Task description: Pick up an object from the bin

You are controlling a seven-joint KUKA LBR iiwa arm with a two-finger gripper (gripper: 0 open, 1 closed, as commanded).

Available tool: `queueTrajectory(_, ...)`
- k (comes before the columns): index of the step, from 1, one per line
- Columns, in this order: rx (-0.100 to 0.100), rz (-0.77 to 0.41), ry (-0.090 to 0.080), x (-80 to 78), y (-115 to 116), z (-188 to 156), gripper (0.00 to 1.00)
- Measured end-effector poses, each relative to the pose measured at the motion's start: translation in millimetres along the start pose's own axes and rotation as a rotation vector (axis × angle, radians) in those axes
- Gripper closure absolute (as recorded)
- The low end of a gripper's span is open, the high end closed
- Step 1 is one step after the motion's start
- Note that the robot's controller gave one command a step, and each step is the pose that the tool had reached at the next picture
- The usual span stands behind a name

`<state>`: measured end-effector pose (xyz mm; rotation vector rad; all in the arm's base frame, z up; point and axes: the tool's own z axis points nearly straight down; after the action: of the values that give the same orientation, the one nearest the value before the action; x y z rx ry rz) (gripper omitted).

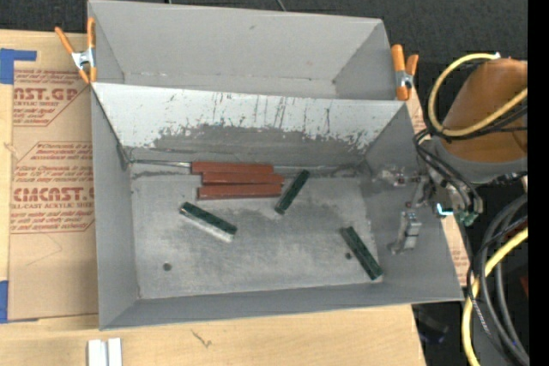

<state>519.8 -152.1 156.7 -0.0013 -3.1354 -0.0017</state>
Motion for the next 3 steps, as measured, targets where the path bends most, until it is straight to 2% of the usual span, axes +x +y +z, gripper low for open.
queueTrajectory(1,0.002,-0.002,-0.007,-2.1,0.6,-4.1,0.0)
queueTrajectory(2,0.002,0.061,-0.013,2.1,12.6,49.4,0.0)
queueTrajectory(3,-0.002,0.182,-0.002,11.2,16.9,88.0,0.0)
